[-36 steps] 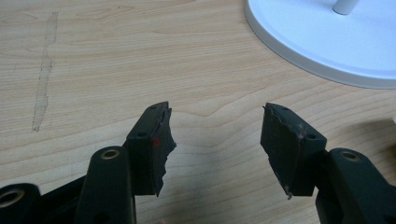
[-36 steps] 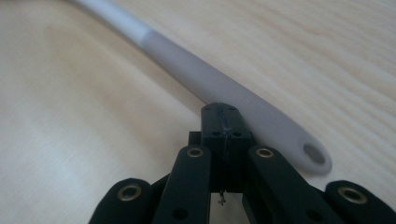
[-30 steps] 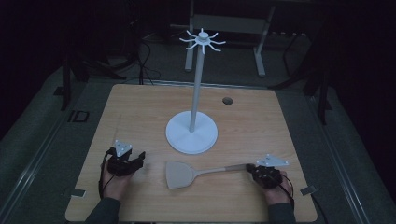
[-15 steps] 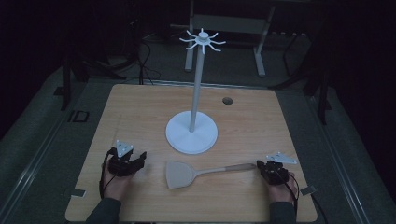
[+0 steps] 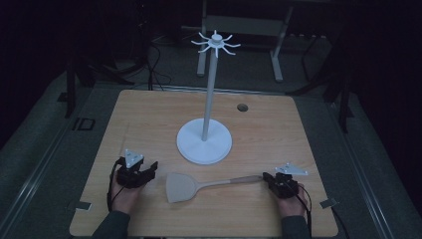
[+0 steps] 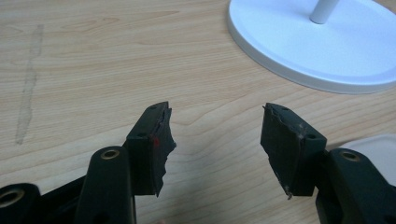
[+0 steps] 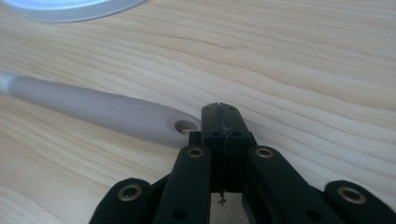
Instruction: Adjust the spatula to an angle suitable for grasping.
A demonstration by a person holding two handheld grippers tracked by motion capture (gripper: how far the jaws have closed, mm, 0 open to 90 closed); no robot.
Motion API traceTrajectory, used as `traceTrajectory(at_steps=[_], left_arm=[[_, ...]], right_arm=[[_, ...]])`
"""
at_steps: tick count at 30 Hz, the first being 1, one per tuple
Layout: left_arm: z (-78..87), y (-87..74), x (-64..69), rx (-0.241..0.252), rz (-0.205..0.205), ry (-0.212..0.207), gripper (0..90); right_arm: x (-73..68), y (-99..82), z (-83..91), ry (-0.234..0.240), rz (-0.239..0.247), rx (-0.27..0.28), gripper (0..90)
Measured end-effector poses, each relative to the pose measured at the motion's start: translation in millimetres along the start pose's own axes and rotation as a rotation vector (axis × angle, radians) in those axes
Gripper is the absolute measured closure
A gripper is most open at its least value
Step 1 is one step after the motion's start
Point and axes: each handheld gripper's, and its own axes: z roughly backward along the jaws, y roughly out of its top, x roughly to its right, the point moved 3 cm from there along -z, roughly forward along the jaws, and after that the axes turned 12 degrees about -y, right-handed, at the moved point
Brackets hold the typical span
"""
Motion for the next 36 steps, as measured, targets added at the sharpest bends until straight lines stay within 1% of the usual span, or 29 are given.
traceTrajectory(at_steps=[2,3,5,7,9,10,11,15,18,19,20,24,28,32,36], left_arm=[[0.3,0.8,1.3,0.003,-0.004,-0.004,43.3],[0.8,1.2,2.0,0.004,-0.004,-0.008,43.4],[1.8,2.2,3.1,0.007,-0.004,-0.017,43.7],[2.1,3.3,4.5,0.008,-0.005,-0.032,44.0],[1.5,4.5,6.3,0.0,-0.006,-0.04,44.9],[1.5,5.2,7.2,-0.005,-0.006,-0.047,47.5],[1.4,6.1,8.4,-0.008,-0.009,-0.054,47.5],[1.1,10.3,12.5,-0.006,-0.011,-0.083,48.8],[0.2,13.1,15.4,-0.007,-0.017,-0.099,48.8],[-0.1,13.5,16.0,-0.01,-0.023,-0.103,48.7],[-0.7,14.2,17.2,-0.013,-0.029,-0.108,48.7],[-2.3,16.4,20.7,-0.018,-0.031,-0.124,48.2],[-4.1,19.5,23.1,-0.012,-0.021,-0.142,47.3],[-5.4,23.3,25.3,-0.013,-0.022,-0.158,46.6],[-8.1,27.6,30.2,-0.023,-0.04,-0.173,45.5]], right_arm=[[-9.6,3.1,-3.0,0.023,0.018,0.009,90.0],[-12.3,4.3,-4.3,0.028,0.018,0.012,90.0],[-18.4,6.2,-6.6,0.053,0.011,0.017,90.0],[-24.7,7.9,-8.3,0.064,0.02,0.02,90.0],[-28.1,9.0,-9.5,0.071,0.029,0.025,90.0],[-27.4,9.7,-9.2,0.075,0.023,0.027,90.0],[-27.4,9.7,-9.2,0.075,0.023,0.027,90.0],[-22.1,12.6,-1.9,0.06,0.021,0.051,90.0],[-15.1,14.0,5.3,0.041,0.017,0.071,90.0],[-11.9,14.4,8.7,0.028,0.016,0.078,90.0],[-10.2,14.6,10.3,0.021,0.021,0.081,89.9],[-3.1,15.2,17.4,0.003,0.02,0.099,88.9],[3.8,14.8,21.5,-0.009,0.007,0.111,88.9],[9.9,15.1,24.9,-0.016,-0.008,0.121,89.0],[14.4,14.9,26.9,-0.02,-0.022,0.126,89.0]])
